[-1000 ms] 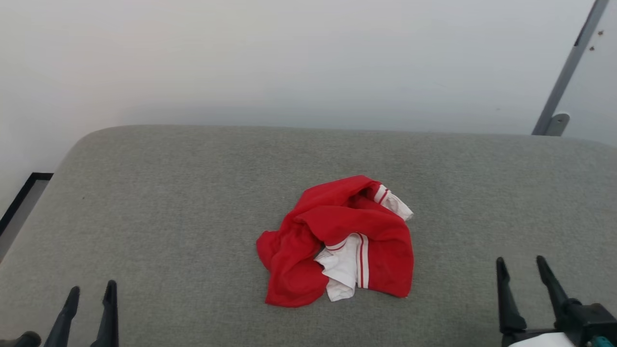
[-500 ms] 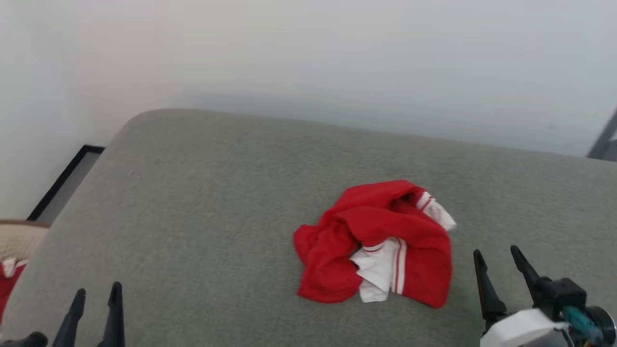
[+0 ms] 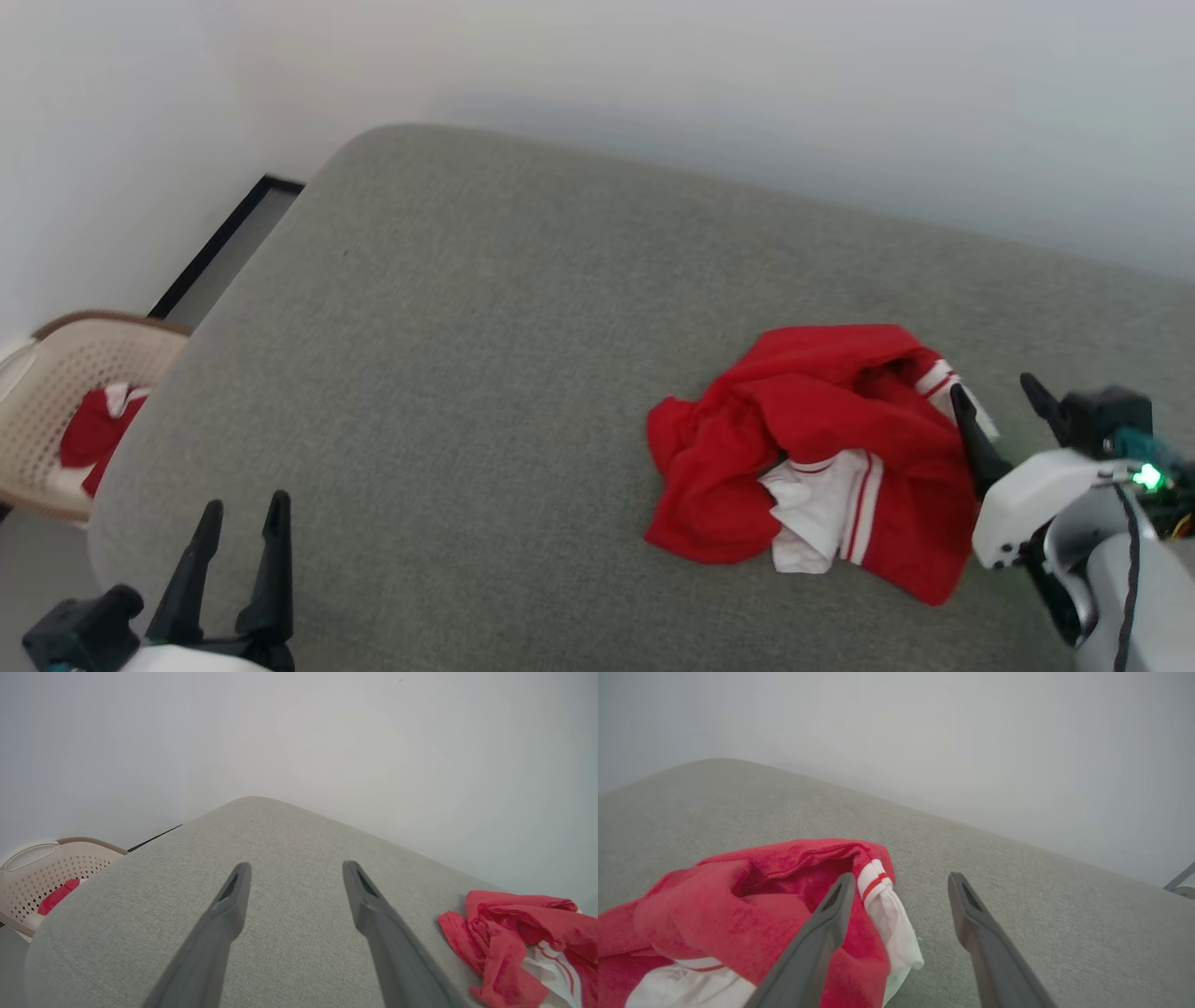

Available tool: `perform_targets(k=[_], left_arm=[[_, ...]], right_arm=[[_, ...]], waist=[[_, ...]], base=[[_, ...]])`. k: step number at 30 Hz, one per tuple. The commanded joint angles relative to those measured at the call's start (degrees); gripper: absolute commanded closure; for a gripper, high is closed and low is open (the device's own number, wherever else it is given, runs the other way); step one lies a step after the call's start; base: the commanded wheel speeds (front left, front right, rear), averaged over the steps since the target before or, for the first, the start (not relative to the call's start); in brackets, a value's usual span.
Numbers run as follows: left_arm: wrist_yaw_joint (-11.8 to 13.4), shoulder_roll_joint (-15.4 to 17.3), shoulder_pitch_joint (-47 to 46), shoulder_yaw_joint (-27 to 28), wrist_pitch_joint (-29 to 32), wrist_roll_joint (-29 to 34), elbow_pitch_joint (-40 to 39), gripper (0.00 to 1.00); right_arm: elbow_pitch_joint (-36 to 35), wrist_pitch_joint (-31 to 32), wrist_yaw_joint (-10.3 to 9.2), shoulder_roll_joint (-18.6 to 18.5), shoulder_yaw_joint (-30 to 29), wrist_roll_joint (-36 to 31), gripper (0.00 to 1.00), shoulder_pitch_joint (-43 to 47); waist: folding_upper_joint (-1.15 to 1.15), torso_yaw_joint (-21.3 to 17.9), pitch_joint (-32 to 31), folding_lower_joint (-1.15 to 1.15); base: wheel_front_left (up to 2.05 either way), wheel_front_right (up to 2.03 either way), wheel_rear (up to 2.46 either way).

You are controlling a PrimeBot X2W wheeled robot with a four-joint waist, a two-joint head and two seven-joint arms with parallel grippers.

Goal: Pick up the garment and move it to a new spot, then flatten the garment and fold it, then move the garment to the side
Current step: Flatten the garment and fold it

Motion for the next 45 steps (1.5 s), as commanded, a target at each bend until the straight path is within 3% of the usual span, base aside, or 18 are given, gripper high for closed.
perform_targets(k=[1,10,12,13,14,25,35,42,44,45], left_arm=[[-0.20,-0.08,-1.99,-0.96,-0.29,-0.60,0.24,0.00],[-0.20,-0.59,-4.79,-2.56,-0.29,-1.65,1.31,0.00],[-0.20,-0.71,-5.39,-2.84,-0.29,-1.97,1.70,0.00],[-0.20,-0.70,-5.63,-3.01,-0.29,-2.07,1.82,0.00],[-0.20,-0.69,-5.75,-3.13,-0.29,-2.22,1.99,0.00],[-0.19,-0.08,-5.31,-2.43,-0.29,-3.54,2.65,0.00],[-0.20,0.83,-4.72,-1.56,-0.29,-3.55,1.26,0.00],[-0.20,2.13,-6.78,-3.46,-0.29,-4.18,0.81,0.00],[-0.21,2.93,-7.53,-4.34,-0.29,-4.65,0.82,0.00],[-0.21,3.32,-7.94,-4.94,-0.28,-4.86,0.85,0.00]], right_arm=[[3.06,3.22,-0.02,-1.82,0.99,0.71,0.00,-3.62],[10.19,14.52,-0.02,-4.78,4.95,3.64,0.02,-9.72],[11.63,17.73,-0.02,-5.10,6.38,4.75,0.31,-10.77],[12.03,18.86,-0.02,-5.22,6.82,5.54,0.58,-11.44],[12.46,19.84,-0.02,-5.56,7.40,5.83,1.00,-12.05],[10.22,31.34,-0.02,-8.22,9.14,12.20,1.00,-16.54],[-1.53,44.84,-0.02,-13.36,1.55,16.30,1.00,-8.53],[-8.25,47.68,-0.02,-9.57,-5.41,14.93,1.00,0.51],[-9.55,46.66,-0.01,-8.12,-6.19,13.57,0.52,1.43],[-10.01,46.46,-0.01,-7.40,-6.29,13.00,0.00,1.85]], waist=[[0.00,2.28,2.73,0.00],[0.00,4.18,5.89,0.00],[0.00,4.45,6.50,0.00],[0.00,4.53,6.81,0.00],[0.00,4.58,7.01,0.00],[0.00,2.01,7.20,0.00],[0.00,-2.22,6.80,0.00],[0.00,-4.24,7.52,0.00],[0.00,-4.68,7.59,0.00],[0.00,-4.89,7.63,0.00]], base=[[0.00,0.00,0.00],[0.00,0.00,0.00],[0.00,0.00,0.00],[0.00,0.00,0.00],[0.00,0.00,0.00],[0.00,0.00,0.00],[0.00,0.00,0.00],[0.00,0.00,0.00],[0.00,0.00,0.00],[0.00,0.00,0.00]])
